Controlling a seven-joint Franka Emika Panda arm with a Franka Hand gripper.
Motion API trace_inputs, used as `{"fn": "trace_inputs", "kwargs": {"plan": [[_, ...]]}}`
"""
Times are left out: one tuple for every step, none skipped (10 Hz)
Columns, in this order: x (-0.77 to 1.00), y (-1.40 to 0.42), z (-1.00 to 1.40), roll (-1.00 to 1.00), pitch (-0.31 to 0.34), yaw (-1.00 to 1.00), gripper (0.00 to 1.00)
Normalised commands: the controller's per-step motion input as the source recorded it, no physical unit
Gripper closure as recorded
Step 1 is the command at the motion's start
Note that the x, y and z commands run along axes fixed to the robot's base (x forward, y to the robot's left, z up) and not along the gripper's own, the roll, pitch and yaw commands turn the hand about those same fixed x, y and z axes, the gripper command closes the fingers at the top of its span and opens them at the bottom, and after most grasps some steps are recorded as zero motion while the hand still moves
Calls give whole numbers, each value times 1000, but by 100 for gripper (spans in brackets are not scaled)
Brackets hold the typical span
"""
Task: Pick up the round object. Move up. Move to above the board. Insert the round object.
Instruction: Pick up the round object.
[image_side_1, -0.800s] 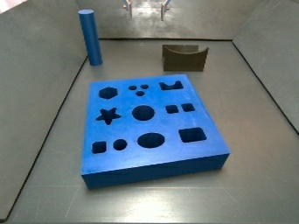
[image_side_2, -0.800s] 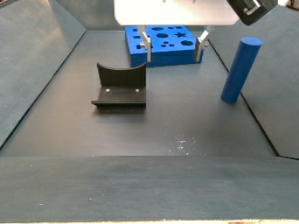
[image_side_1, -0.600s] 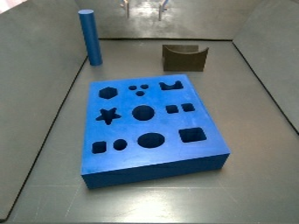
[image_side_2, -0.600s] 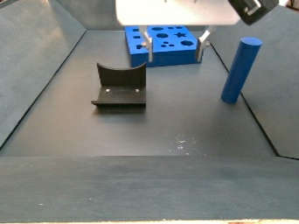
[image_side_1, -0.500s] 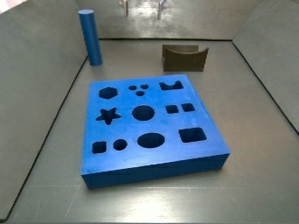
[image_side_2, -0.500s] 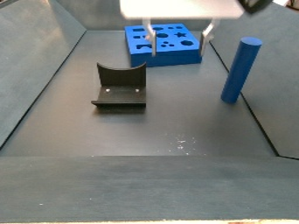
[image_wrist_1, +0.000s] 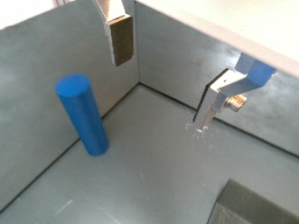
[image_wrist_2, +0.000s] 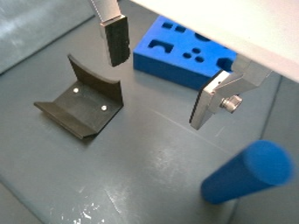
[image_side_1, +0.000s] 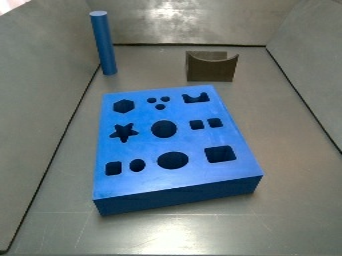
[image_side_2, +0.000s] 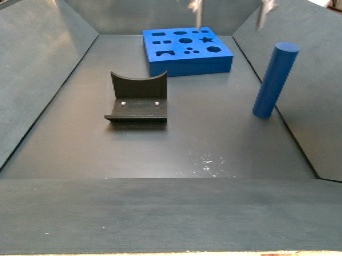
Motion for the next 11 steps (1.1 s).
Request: {"fn": "trace_inputs", "kwargs": {"plan": [[-471,20,-117,-117,0,523,0],[-591,0,-454,49,-49,631,0],[-460,-60,-489,83,-49,774,0],[-549,-23,-480,74,-69,697,0],[-514,-80,77,0,-214,537,0],[-71,17,-26,0,0,0,0],[-914,-160,309,369,-297,0,0],[-1000,-71,154,251,-243,-66,0],[-37,0,0,0,0,0,0],[-634,0,-737,203,126,11,0],[-951,111,-937,0,14,0,0]]}}
